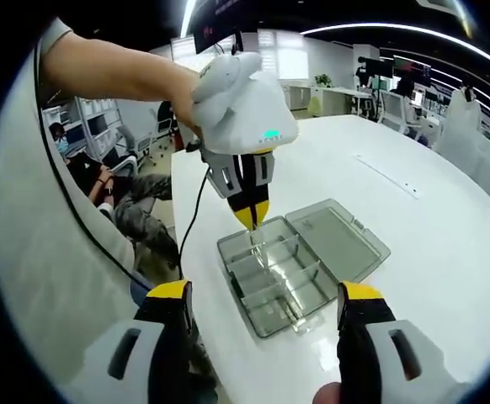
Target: Insert the divider into the dual guide fixture by aligning both edges with the guide slots and pushing it downward to the bottom, including one-sided entry, uneven engagement, binding, and posture correction.
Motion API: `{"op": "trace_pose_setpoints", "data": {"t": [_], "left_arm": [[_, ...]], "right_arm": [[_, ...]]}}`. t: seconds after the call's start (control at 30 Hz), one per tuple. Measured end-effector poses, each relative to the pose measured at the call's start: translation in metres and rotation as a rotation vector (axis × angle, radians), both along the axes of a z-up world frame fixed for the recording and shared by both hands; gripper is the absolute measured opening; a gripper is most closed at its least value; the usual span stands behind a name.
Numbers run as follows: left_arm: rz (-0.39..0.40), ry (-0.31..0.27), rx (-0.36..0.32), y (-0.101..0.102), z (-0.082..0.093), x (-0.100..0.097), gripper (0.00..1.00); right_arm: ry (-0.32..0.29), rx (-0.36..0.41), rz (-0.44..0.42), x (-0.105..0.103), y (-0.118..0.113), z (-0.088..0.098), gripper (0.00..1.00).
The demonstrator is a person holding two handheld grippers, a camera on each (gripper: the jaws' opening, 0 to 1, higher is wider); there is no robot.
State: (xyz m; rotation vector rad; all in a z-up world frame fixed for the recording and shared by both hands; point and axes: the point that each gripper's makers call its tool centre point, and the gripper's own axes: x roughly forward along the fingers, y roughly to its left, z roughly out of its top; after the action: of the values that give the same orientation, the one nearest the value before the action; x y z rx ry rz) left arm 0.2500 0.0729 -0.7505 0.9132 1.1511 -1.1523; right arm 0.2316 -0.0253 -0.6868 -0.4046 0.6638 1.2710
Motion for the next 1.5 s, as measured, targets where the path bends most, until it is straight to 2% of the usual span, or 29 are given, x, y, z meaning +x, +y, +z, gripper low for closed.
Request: {"op": "trace_pose_setpoints", "data": {"t": [0.3, 1.5], "left_arm": [[-0.018, -0.001, 0.006, 0.0, -0.004, 0.001, 0.0], [-0.008, 0.02, -0.001, 0.0, -0.019, 0.001, 0.0]], "right_arm": [[0.002, -0.001, -0.006, -0.001, -0.003, 0.0, 0.68], [0.003, 0.0, -0.012, -0.001, -0.007, -0.001, 0.68]]}}
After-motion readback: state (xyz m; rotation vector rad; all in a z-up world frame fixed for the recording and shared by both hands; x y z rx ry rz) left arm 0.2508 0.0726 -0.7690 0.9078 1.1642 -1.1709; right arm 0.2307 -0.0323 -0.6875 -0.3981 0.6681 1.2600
